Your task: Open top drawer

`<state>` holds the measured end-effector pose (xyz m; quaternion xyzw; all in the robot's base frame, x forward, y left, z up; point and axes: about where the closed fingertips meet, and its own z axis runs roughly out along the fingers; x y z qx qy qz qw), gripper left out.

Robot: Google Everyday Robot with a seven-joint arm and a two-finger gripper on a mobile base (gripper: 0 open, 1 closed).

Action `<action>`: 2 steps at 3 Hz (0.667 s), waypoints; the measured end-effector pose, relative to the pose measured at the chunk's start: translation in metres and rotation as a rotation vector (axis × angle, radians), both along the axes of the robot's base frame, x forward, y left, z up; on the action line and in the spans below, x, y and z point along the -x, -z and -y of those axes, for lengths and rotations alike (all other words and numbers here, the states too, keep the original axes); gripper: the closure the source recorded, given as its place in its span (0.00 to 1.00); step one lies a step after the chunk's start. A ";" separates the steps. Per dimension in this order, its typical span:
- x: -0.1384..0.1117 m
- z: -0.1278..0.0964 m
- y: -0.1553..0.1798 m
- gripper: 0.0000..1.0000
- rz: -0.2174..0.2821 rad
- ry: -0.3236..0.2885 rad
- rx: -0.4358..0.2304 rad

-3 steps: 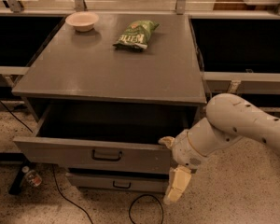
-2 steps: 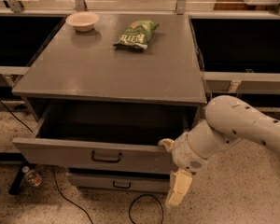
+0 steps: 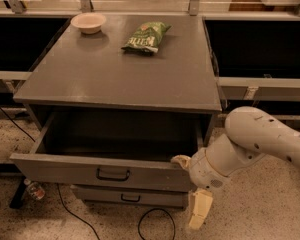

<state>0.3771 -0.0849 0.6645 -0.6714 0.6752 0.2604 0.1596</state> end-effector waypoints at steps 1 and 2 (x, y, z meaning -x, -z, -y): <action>0.020 0.014 -0.003 0.00 0.013 -0.048 -0.034; 0.037 0.029 -0.005 0.00 0.031 -0.096 -0.060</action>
Offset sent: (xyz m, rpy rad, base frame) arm -0.0568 -0.0491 0.0065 0.0920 -0.0537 0.1489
